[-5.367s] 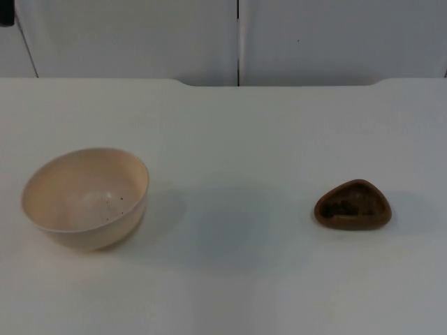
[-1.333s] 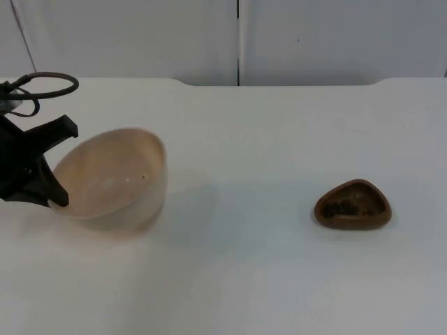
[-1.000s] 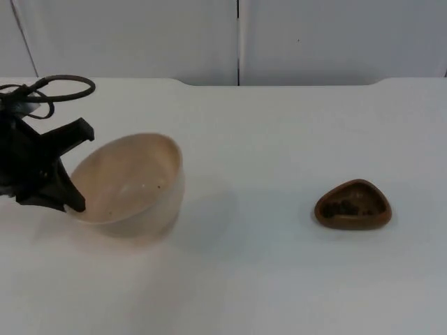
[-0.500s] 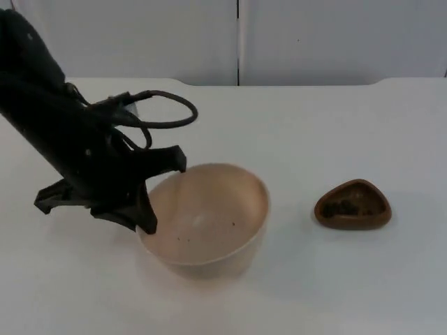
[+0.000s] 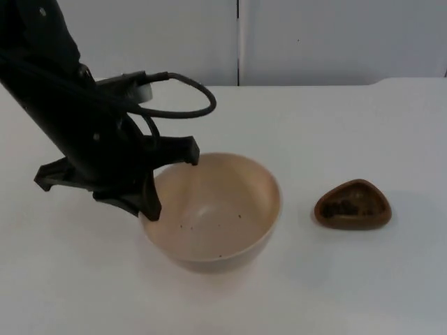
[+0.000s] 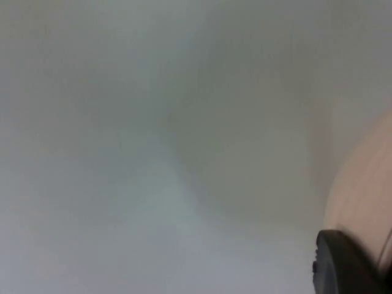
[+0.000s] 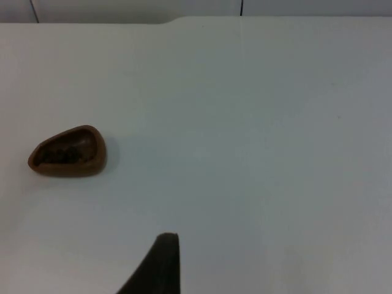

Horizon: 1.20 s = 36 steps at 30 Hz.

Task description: Pick up the bowl with the left hand and pour the coffee beans from the cup into the bowl with the right hand.

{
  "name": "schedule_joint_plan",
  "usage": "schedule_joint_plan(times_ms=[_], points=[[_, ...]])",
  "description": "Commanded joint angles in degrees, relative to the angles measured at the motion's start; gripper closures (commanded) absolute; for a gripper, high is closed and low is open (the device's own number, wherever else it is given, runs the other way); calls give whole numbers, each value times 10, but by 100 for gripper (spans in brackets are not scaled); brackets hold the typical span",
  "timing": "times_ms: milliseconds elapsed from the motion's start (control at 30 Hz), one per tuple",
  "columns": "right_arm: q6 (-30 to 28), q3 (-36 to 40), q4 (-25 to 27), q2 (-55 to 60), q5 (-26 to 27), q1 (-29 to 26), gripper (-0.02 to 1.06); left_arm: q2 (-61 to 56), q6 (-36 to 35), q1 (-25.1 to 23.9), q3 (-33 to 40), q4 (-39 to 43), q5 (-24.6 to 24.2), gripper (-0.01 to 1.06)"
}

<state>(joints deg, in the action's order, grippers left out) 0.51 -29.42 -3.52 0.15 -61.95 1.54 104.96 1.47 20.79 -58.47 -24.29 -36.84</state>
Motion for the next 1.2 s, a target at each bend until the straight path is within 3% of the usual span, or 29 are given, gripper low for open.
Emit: schedule_joint_plan(times_ms=[0,100,467,1167], points=[[-1,-1,-3,-2,1,-2,-1,-18,-15,4,-14,24,-15,105],[-1,-1,-3,-2,1,-2,-1,-34,-15,4,-30,55,-42,105],[-1,-1,-3,-2,1,-2,-1,-102,-25,4,-31,186,-55,105],[-1,-1,6,-2,1,-2,-1,-103,-34,4,-30,80,-59,105]])
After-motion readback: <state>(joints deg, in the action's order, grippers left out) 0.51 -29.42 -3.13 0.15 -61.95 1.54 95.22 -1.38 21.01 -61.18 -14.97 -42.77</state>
